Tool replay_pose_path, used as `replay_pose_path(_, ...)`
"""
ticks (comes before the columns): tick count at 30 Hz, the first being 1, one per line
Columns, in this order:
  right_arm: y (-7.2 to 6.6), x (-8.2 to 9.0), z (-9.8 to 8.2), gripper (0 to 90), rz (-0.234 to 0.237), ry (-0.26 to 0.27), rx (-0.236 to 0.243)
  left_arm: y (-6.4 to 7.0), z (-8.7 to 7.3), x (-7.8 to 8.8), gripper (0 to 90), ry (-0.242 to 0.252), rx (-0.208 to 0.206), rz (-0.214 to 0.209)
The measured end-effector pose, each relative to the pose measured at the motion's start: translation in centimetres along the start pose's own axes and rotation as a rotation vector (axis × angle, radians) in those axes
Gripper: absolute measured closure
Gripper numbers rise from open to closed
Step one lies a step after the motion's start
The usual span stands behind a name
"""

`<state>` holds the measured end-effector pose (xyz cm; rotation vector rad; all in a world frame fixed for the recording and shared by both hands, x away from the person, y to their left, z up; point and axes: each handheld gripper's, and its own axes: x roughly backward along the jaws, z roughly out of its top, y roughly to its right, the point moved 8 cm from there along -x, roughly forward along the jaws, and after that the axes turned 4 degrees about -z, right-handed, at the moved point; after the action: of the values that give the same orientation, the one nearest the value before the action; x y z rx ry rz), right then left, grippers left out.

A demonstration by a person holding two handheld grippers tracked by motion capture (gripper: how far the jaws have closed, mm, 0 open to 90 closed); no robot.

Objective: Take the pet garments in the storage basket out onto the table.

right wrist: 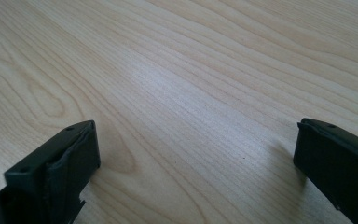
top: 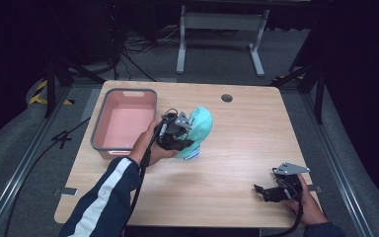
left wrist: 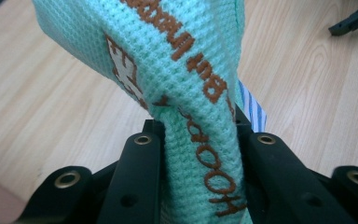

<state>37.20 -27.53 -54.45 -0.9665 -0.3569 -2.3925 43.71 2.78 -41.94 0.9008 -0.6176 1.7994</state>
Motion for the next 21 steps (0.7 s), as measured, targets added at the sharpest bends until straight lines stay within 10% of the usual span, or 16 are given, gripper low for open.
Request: replay_pose_path(21, 0.0, 0.0, 0.0, 0.4, -0.001, -0.001, 0.001, 0.7, -2.0, -8.1, 73.3, -0.129, 0.052, -0.078)
